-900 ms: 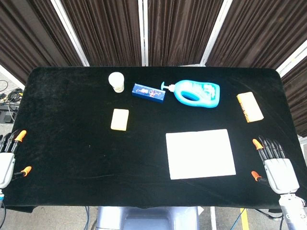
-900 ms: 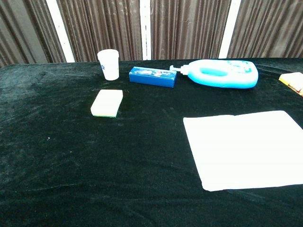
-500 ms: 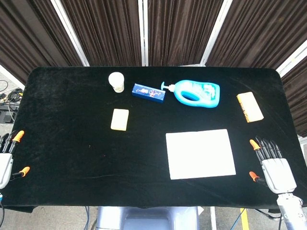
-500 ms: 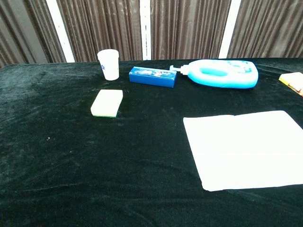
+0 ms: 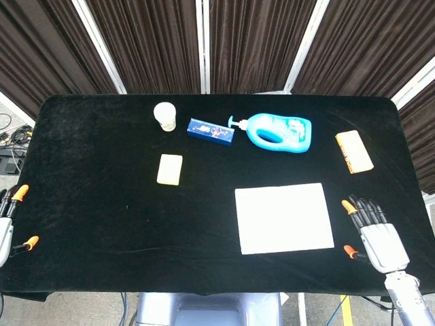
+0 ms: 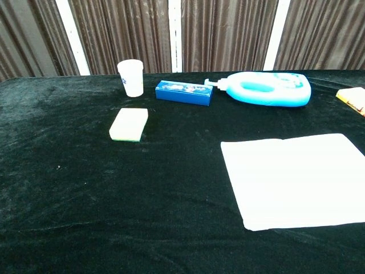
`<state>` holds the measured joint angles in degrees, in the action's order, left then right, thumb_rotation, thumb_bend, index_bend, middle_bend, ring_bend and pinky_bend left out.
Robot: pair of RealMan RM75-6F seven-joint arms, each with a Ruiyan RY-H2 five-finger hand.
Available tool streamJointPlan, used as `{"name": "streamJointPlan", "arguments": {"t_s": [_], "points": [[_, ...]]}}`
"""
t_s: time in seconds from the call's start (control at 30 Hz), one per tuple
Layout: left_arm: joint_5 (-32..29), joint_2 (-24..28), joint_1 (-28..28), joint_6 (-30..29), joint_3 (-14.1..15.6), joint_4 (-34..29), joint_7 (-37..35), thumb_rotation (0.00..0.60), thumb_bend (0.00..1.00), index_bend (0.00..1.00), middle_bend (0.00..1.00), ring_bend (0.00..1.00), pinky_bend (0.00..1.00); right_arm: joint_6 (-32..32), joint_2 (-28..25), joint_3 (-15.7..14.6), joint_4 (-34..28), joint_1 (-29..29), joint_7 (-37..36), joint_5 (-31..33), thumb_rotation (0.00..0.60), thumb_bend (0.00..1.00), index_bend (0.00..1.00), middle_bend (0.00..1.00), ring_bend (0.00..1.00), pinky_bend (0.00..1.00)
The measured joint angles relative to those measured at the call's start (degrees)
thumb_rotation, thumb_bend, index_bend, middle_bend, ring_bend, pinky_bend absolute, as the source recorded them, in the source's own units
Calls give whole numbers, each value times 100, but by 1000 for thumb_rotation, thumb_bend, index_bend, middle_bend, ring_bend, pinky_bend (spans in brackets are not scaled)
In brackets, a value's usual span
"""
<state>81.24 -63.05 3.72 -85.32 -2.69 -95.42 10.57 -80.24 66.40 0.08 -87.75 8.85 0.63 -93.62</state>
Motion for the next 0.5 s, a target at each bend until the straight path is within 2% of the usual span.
{"name": "streamJointPlan", "arguments": {"t_s": [0.23, 0.5], "points": [[-78, -20, -2, 8, -37, 2, 44, 600, 138, 0, 0, 0, 0, 436, 15, -246, 129, 484, -829, -677, 600, 79, 0, 0, 0, 0], [-110, -35, 6, 28, -52, 14, 74, 600, 138, 0, 0, 0, 0, 1090, 243, -537, -108, 851, -821, -936, 600, 80, 0, 0, 0, 0]]}}
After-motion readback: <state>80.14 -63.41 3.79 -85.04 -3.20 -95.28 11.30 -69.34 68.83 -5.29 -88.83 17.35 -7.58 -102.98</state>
